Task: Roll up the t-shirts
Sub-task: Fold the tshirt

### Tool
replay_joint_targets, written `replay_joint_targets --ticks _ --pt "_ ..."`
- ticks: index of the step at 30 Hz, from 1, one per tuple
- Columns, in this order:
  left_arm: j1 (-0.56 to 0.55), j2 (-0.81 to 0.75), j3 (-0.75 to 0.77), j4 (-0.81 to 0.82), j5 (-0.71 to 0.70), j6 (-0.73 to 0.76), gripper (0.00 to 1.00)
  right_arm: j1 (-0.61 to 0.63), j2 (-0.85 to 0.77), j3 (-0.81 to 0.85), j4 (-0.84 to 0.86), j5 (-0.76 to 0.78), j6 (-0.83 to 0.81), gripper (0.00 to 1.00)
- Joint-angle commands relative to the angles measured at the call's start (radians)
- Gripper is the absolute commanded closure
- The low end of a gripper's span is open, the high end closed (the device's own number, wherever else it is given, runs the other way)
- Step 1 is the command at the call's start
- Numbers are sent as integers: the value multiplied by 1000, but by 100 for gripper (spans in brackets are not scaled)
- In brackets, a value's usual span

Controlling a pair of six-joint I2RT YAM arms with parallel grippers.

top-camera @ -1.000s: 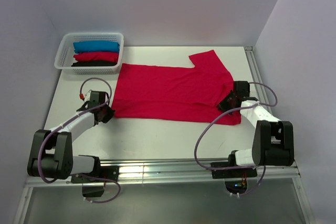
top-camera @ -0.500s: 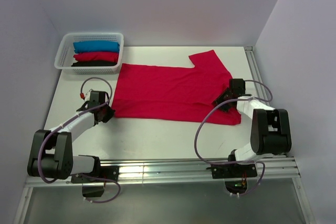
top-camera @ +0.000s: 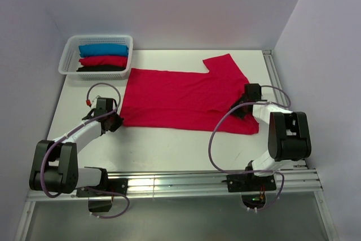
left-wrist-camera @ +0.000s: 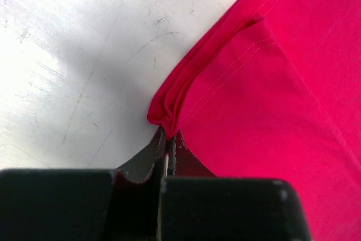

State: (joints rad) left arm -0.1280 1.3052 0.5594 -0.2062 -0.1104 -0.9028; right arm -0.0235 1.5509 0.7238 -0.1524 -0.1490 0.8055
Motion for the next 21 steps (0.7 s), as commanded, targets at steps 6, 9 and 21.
replay_joint_targets --ticks 6,9,21 --pt "2 -7 5 27 2 18 100 19 23 115 -13 35 -15 97" --pt "2 -3 8 25 3 19 100 19 55 153 -18 28 -14 97" --pt "1 3 -1 36 3 12 100 80 179 301 -36 29 -9 96"
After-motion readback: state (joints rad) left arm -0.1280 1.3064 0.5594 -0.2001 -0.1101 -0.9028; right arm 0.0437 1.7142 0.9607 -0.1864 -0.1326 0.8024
